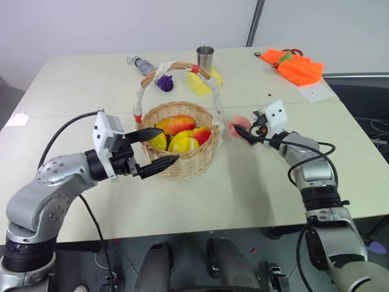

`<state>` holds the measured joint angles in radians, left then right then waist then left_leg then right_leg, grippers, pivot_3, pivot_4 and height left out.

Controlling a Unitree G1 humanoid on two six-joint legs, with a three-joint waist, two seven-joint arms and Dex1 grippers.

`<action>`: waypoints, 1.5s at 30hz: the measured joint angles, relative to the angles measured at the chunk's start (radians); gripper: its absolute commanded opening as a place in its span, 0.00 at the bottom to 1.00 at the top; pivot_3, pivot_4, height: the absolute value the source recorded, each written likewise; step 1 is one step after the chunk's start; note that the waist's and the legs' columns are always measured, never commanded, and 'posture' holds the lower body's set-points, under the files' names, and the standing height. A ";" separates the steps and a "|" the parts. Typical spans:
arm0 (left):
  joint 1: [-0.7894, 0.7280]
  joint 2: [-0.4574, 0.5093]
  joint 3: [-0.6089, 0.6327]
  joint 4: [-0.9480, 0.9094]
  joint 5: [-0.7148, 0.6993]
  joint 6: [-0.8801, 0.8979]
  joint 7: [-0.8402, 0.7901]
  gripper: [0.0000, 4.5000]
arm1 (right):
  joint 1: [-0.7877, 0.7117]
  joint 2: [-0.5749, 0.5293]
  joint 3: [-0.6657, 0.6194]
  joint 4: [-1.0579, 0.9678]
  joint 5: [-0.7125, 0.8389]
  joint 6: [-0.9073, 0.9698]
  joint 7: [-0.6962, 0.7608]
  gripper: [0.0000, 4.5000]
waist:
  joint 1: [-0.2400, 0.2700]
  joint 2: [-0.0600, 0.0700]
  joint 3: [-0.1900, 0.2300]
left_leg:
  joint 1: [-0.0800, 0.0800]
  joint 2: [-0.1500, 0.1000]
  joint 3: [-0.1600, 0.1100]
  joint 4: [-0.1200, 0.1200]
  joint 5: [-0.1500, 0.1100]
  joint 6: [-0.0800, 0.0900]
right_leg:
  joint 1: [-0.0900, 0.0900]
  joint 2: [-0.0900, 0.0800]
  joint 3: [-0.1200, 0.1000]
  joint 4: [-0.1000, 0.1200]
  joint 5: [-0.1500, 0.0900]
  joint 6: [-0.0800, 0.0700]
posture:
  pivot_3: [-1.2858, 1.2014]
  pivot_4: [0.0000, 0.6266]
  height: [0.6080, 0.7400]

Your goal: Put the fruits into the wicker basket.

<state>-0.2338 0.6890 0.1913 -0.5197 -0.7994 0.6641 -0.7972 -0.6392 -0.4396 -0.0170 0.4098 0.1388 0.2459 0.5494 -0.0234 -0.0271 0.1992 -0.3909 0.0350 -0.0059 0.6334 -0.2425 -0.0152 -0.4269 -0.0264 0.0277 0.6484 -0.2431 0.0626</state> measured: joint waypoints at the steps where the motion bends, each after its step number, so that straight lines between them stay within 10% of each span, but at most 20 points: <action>1: 0.001 -0.003 -0.001 0.000 0.000 0.000 0.001 1.00 | -0.015 0.013 -0.002 0.029 0.005 0.003 -0.003 0.99 | -0.001 0.000 0.000 | 0.000 0.000 0.000 0.000 0.000 0.000 | 0.000 0.000 0.000 0.000 0.000 0.000 | 0.52 0.24 1.00; 6: 0.003 -0.003 0.000 -0.002 -0.004 0.000 0.004 1.00 | -0.058 0.043 -0.041 0.142 0.041 0.020 -0.008 0.99 | 0.006 0.000 0.000 | -0.001 0.000 0.000 0.000 0.000 0.000 | 0.000 0.000 0.000 0.000 0.000 0.000 | 0.52 0.24 1.00; 10: 0.009 -0.003 0.000 -0.005 -0.005 0.000 0.011 1.00 | -0.060 0.056 -0.066 0.164 0.063 0.033 0.003 0.73 | 0.004 0.000 0.000 | -0.001 0.000 0.000 0.000 0.000 0.000 | 0.000 0.000 0.000 -0.001 0.000 0.000 | 0.52 0.24 1.00; 13: 0.028 -0.003 0.002 -0.011 -0.007 0.000 0.015 1.00 | -0.056 0.054 -0.072 0.133 0.072 0.050 0.006 0.73 | 0.000 0.000 0.000 | 0.000 0.000 0.000 -0.001 0.000 0.000 | 0.000 0.000 0.000 0.000 0.000 0.000 | 0.52 0.24 1.00; 27: 0.144 -0.007 0.149 0.124 0.049 -0.146 -0.002 1.00 | 0.387 -0.311 -0.157 -0.771 0.362 0.300 0.325 0.73 | -0.007 0.001 0.001 | 0.001 0.001 0.000 -0.001 -0.001 0.001 | 0.000 0.000 0.000 -0.002 -0.004 0.000 | 0.52 0.24 1.00; 38: 0.154 -0.031 0.138 0.141 0.061 -0.178 -0.016 1.00 | 0.008 0.057 0.168 -0.818 0.334 0.550 -0.034 0.73 | -0.015 0.000 0.000 | -0.002 0.001 -0.003 -0.001 0.000 -0.001 | -0.003 0.002 -0.001 -0.001 0.000 -0.007 | 0.52 0.24 1.00; 41: 0.172 -0.034 0.139 0.121 0.055 -0.178 -0.015 1.00 | -0.021 0.089 0.194 -0.771 0.309 0.559 -0.062 0.98 | -0.003 0.000 0.000 | -0.004 -0.001 -0.003 -0.002 0.000 -0.001 | -0.004 -0.001 -0.001 -0.002 0.000 -0.002 | 0.52 0.24 1.00; 45: 0.192 -0.034 0.140 0.102 0.046 -0.178 -0.007 1.00 | -0.022 0.093 0.231 -0.764 0.274 0.546 -0.057 0.99 | 0.006 0.000 0.000 | -0.005 -0.001 -0.002 -0.002 0.000 0.000 | -0.004 -0.002 -0.001 -0.003 0.000 -0.003 | 0.52 0.24 1.00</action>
<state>-0.0414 0.6547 0.3313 -0.4179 -0.7530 0.4865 -0.8042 -0.6614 -0.3466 0.2135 -0.3538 0.4126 0.7915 0.4922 -0.0176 -0.0267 0.1993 -0.3957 0.0340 -0.0082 0.6319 -0.2427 -0.0152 -0.4308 -0.0285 0.0270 0.6452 -0.2435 0.0600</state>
